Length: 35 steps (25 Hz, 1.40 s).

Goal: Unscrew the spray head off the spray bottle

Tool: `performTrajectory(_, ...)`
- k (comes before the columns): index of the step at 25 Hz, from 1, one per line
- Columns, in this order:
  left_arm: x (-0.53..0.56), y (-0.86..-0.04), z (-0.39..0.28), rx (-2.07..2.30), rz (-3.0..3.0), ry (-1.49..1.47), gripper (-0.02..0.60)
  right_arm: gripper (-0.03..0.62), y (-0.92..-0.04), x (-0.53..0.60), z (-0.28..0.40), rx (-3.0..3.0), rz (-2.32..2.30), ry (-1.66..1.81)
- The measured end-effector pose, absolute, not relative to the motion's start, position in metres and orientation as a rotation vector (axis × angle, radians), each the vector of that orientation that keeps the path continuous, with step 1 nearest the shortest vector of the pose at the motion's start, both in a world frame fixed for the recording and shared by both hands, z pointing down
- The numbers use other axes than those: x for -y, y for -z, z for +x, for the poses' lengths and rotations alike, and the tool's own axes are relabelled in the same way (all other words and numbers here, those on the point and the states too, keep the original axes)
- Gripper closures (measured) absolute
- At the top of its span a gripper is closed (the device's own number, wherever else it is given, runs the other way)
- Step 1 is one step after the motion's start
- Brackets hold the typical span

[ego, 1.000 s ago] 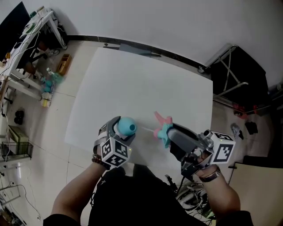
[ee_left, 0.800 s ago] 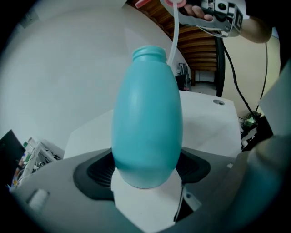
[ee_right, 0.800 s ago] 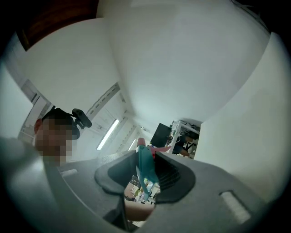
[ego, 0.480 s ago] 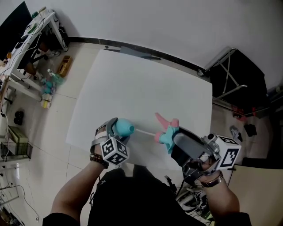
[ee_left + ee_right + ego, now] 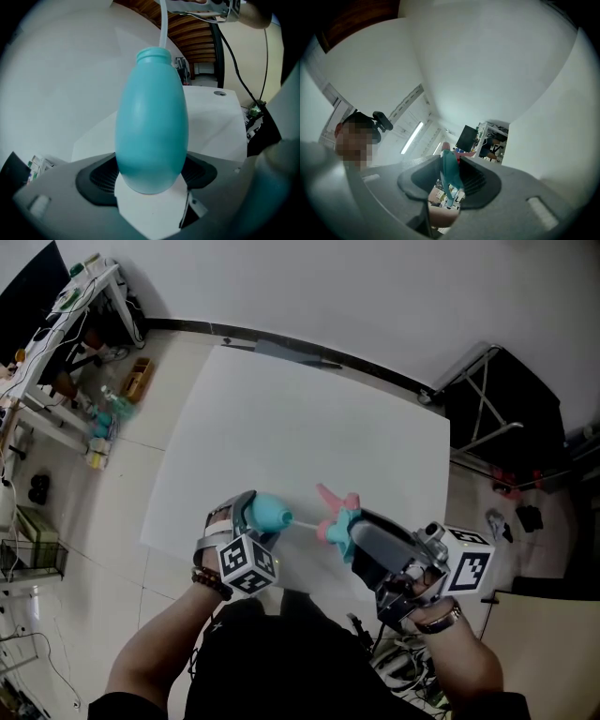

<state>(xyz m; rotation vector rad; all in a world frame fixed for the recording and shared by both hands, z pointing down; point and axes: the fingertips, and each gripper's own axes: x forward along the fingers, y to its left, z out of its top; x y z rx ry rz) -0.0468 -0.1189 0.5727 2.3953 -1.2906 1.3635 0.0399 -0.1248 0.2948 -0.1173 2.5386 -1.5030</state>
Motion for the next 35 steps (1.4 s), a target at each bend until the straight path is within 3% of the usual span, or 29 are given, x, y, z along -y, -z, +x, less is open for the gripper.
performTrajectory(35,0.117,-0.514,-0.003,1.216,2.495,-1.250,0.149,0.479,-0.341,0.128,0.021,-2.639,-0.211,1.439)
